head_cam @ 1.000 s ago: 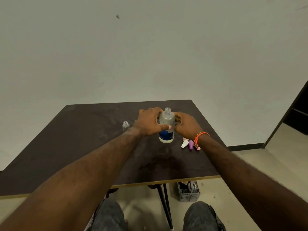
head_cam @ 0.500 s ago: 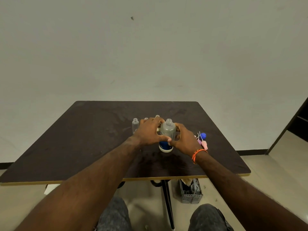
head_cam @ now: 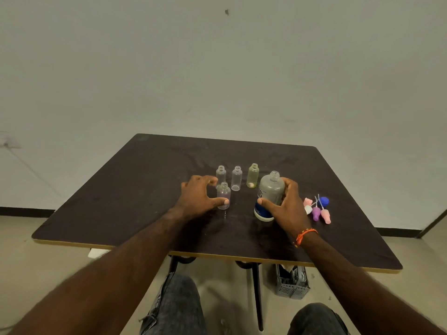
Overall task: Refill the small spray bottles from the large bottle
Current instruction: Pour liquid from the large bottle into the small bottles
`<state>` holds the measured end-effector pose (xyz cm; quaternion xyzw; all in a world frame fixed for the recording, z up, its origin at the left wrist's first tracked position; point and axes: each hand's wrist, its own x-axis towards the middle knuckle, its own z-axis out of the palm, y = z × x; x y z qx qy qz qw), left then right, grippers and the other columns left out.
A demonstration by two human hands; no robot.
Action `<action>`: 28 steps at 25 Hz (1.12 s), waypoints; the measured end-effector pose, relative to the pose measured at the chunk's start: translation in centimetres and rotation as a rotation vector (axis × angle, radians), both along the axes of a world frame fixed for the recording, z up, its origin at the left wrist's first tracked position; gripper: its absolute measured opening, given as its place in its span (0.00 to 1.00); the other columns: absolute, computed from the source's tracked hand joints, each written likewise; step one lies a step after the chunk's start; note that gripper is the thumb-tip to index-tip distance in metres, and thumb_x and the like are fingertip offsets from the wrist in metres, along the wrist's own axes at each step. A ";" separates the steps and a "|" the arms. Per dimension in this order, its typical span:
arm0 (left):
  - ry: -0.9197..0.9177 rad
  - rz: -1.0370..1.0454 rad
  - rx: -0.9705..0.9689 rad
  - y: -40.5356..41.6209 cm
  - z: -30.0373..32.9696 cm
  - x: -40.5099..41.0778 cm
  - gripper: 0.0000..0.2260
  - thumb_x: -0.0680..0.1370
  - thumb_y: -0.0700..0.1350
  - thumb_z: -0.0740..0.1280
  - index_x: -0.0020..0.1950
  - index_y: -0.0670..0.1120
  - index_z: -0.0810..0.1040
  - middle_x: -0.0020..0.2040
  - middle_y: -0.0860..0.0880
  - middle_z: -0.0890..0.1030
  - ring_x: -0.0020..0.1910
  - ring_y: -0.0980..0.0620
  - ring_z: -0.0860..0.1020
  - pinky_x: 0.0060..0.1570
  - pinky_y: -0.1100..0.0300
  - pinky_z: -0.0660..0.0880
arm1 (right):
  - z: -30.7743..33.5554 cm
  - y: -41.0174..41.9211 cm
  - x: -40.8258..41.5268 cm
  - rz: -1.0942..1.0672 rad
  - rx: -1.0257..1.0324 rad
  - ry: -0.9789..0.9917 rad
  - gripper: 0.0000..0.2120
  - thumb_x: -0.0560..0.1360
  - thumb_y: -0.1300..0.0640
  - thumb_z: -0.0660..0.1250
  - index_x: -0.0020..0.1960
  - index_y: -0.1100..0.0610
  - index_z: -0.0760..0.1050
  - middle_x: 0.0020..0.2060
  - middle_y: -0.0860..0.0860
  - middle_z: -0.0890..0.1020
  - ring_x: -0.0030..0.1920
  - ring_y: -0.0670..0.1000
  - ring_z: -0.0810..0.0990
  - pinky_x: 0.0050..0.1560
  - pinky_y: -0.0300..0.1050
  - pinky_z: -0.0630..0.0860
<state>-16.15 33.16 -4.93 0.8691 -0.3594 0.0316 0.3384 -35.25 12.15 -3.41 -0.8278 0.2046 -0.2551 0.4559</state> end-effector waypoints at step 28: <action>-0.130 -0.145 0.060 0.8 -0.7 -0.3 0.24 0.74 0.63 0.74 0.66 0.52 0.82 0.55 0.54 0.84 0.57 0.54 0.76 0.66 0.50 0.67 | 1.9 1.6 3.0 0.102 -0.834 0.350 0.40 0.71 0.44 0.75 0.78 0.45 0.60 0.71 0.50 0.74 0.68 0.56 0.72 0.68 0.58 0.63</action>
